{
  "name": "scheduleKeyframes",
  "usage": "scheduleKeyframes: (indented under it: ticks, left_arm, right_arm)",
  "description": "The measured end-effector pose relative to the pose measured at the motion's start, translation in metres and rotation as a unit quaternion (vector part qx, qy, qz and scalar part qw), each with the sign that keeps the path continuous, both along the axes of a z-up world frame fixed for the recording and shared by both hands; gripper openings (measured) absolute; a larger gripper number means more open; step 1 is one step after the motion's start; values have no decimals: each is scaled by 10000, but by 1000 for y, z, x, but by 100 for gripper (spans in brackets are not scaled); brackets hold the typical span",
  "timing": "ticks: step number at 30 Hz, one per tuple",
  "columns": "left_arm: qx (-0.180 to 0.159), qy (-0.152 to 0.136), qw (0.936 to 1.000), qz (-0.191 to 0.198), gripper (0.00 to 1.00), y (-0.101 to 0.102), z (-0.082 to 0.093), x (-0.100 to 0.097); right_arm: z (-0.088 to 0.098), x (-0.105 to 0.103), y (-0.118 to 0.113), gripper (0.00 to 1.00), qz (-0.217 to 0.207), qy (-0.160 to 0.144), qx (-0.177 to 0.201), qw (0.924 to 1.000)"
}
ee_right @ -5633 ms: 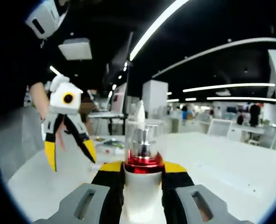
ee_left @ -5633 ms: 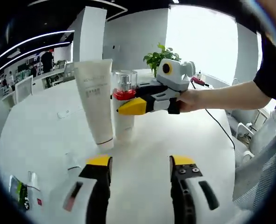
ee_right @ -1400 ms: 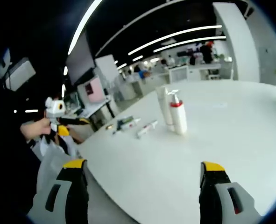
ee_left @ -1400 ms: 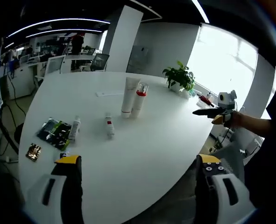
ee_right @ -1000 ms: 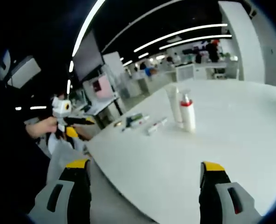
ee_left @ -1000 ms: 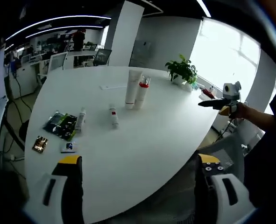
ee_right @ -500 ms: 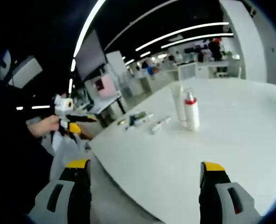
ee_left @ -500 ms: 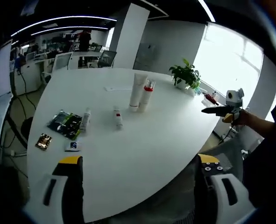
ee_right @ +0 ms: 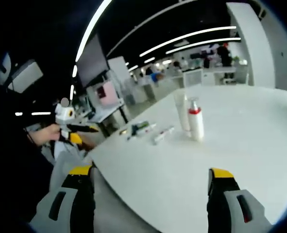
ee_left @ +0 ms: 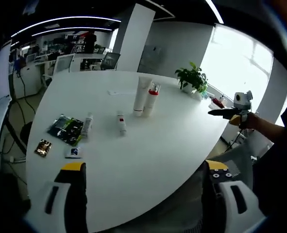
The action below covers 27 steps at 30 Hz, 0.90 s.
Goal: Arrange the skincare products in the storage area until every visible bottle or jar stands upright without overlapping.
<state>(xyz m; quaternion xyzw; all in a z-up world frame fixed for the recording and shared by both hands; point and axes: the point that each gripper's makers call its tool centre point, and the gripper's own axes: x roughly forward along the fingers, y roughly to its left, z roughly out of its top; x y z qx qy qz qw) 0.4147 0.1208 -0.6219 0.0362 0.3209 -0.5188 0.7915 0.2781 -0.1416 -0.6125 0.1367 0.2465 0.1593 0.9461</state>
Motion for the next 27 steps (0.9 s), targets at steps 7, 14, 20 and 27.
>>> scheduleKeyframes:
  ticks: [7,14,20,27]
  left_arm:
    - [-22,-4,10000,-38,95,-7,0,10]
    - [63,86,9999,2,92,-15,-8,26]
    - [261,-42,9996,-34,88,-24,-11,43]
    - [408,-108,9991,79,86,-29,-20,65]
  right_arm:
    - [-2,1,-1,99,-41,54,22,10000]
    - [0,6,-6,99,-129,0,42,9999]
    - [-3,5,-6,99,-181,48,45,9998]
    - [-10,8,-9,99,-242,113,89,9996]
